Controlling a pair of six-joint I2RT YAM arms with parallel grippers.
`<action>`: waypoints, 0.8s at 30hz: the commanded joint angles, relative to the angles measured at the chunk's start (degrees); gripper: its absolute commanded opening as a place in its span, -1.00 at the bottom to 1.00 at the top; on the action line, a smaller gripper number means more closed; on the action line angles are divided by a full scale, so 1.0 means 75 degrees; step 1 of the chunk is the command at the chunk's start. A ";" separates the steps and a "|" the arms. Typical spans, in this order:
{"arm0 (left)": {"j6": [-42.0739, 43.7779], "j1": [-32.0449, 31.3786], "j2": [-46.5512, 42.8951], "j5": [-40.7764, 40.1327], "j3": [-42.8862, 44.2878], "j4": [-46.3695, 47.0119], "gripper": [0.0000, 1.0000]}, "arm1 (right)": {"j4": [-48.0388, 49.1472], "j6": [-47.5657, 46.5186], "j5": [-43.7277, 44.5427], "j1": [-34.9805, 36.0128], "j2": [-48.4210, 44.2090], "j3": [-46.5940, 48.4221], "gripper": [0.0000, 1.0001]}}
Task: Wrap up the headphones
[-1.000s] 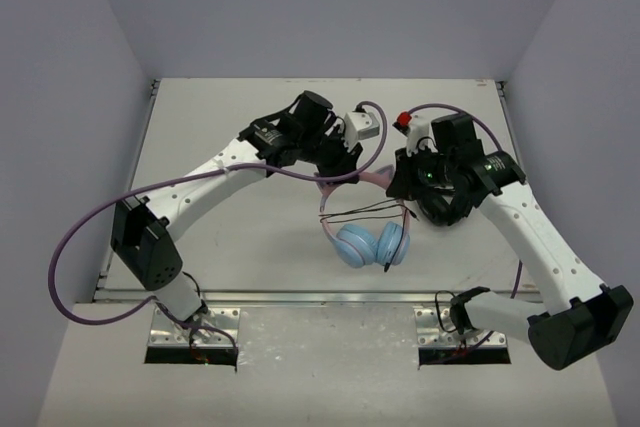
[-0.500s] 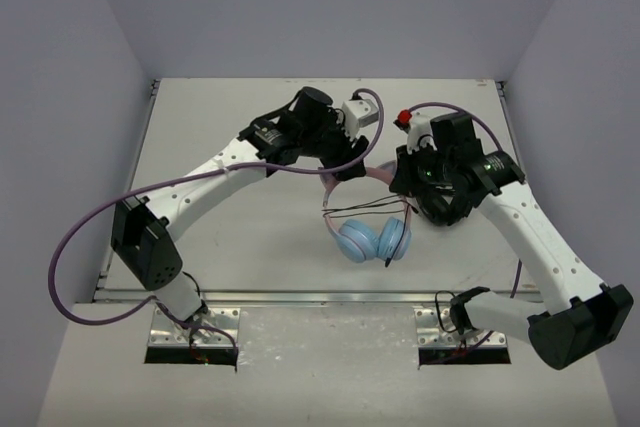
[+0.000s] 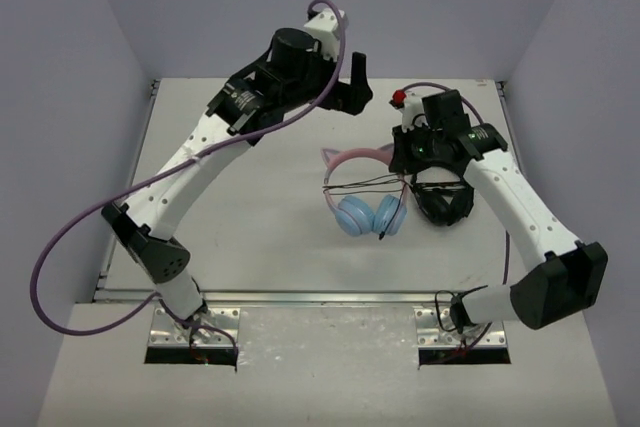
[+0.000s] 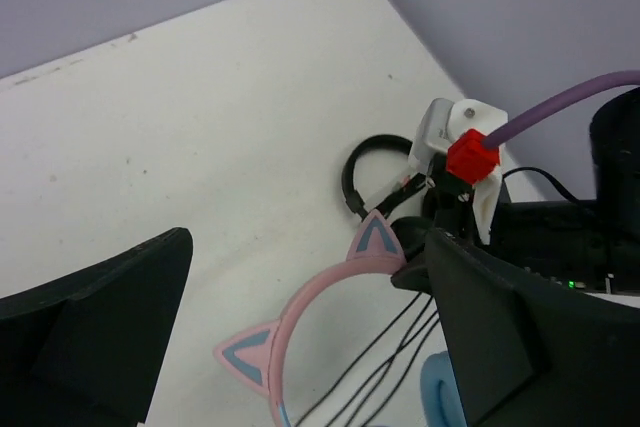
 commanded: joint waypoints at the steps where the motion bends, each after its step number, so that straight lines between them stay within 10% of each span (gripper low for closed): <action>1: -0.1171 0.0152 -0.0766 -0.1079 0.0368 -0.0524 1.00 | 0.0928 -0.0355 0.0033 -0.0469 0.0659 0.0907 -0.97; 12: -0.1195 0.0152 -0.4198 -0.0436 -0.4350 0.0039 1.00 | 0.1267 -0.1681 0.0291 -0.1982 0.3427 0.3627 -0.97; 24: -0.1430 0.0152 -0.5572 0.1018 -0.6476 -0.0254 1.00 | 0.1877 -0.2233 0.1674 -0.1983 0.4658 0.4681 -0.97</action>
